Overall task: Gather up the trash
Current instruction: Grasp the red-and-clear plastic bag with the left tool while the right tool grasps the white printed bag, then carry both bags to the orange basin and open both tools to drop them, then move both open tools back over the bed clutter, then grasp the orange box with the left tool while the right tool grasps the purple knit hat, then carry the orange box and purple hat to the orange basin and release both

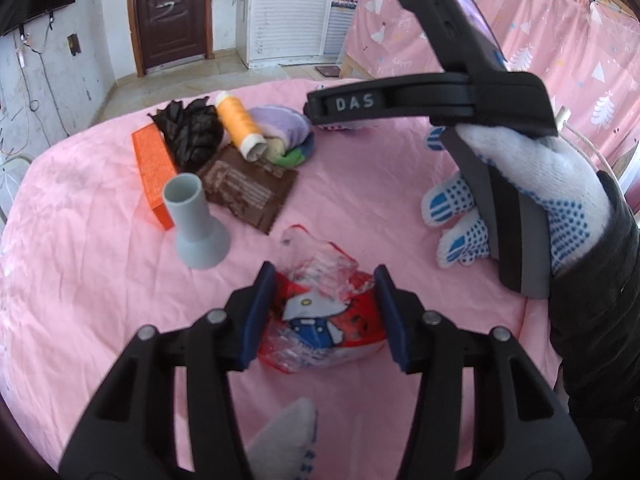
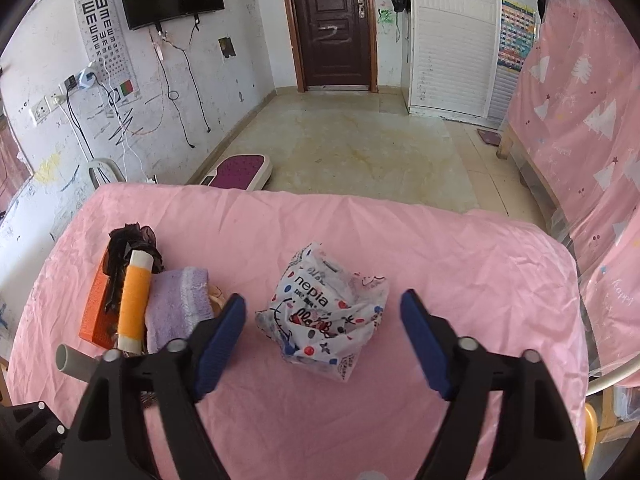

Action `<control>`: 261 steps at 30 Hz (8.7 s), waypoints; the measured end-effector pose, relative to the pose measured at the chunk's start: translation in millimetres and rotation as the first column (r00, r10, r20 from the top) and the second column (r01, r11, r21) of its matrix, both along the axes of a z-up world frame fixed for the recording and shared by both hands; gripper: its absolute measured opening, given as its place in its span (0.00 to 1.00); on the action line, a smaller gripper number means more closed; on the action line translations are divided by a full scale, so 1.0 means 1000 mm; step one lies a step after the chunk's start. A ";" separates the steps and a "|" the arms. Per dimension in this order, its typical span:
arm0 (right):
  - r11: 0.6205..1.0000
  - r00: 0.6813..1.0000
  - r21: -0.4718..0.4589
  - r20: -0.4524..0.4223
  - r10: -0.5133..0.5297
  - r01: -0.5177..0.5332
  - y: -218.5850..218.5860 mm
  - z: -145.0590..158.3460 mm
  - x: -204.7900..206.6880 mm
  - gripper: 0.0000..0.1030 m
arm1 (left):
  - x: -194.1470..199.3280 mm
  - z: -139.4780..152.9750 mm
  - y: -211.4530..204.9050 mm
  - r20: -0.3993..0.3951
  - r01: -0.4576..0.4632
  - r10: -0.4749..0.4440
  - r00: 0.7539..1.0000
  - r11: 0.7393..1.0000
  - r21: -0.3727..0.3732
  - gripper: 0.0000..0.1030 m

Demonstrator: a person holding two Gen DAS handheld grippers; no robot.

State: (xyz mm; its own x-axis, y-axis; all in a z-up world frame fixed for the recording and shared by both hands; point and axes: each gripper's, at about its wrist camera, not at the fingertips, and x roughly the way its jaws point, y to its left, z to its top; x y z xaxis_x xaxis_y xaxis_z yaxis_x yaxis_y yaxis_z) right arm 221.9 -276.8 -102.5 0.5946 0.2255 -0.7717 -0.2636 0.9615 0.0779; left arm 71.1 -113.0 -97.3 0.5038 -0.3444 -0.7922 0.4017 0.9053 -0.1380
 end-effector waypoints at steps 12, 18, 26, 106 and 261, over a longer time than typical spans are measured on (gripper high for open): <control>1.000 0.999 0.026 0.044 -0.016 0.014 -0.005 0.005 -0.014 0.33 | -0.002 0.006 0.000 0.008 -0.025 0.024 1.000 1.000 0.002 0.46; 0.996 0.996 0.084 0.082 -0.033 0.026 -0.023 0.023 -0.033 0.33 | -0.014 0.027 -0.001 0.068 -0.038 0.037 0.997 0.999 0.019 0.46; 0.987 0.986 0.144 0.145 -0.085 0.064 -0.065 0.048 -0.076 0.33 | -0.030 0.045 -0.013 0.109 -0.032 0.030 0.994 0.999 0.021 0.46; 0.889 0.891 0.202 0.115 -0.438 0.411 -0.304 0.006 -0.200 0.54 | -0.001 0.076 -0.231 0.009 0.192 -0.194 0.981 0.964 -0.183 0.59; 0.932 0.927 0.194 0.160 -0.339 0.307 -0.244 0.032 -0.206 0.14 | 0.001 0.066 -0.181 0.035 0.174 -0.174 0.984 0.985 0.017 0.21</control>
